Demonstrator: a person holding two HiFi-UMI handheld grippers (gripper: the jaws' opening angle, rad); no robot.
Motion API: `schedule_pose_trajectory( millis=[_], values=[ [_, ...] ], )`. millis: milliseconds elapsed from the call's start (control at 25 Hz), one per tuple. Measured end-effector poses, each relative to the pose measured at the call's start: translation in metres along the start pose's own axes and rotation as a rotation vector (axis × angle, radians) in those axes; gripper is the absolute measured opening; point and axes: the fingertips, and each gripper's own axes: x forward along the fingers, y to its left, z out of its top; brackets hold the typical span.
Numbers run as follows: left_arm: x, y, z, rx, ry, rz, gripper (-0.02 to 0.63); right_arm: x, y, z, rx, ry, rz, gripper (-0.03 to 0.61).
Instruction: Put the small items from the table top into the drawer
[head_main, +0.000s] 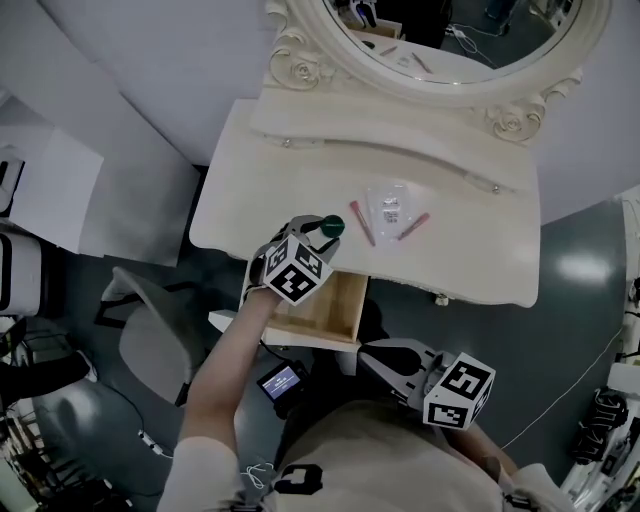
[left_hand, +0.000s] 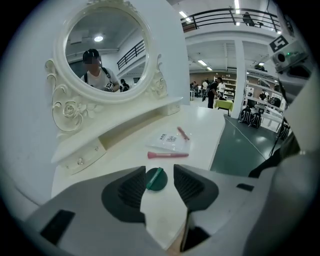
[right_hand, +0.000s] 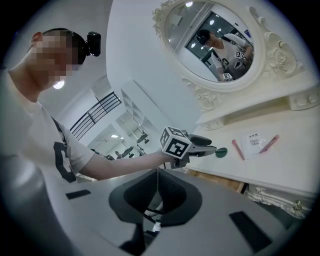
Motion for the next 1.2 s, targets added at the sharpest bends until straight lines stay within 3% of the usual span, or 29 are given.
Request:
schedule_pose_trajectory(
  millis=[520, 1000, 1200],
  values=[
    [0.045, 0.016, -0.02, -0.037, 0.086, -0.046, 0.173, -0.017, -0.03, -0.002, 0.057, 0.014, -0.039, 0.029],
    [0.058, 0.018, -0.034, -0.117, 0.082, -0.115, 0.161, -0.019, -0.044, 0.004, 0.078, -0.031, -0.106, 0.029],
    [0.057, 0.021, -0.033, -0.142, 0.077, -0.107, 0.133, -0.017, -0.043, 0.005, 0.075, -0.037, -0.108, 0.029]
  ],
)
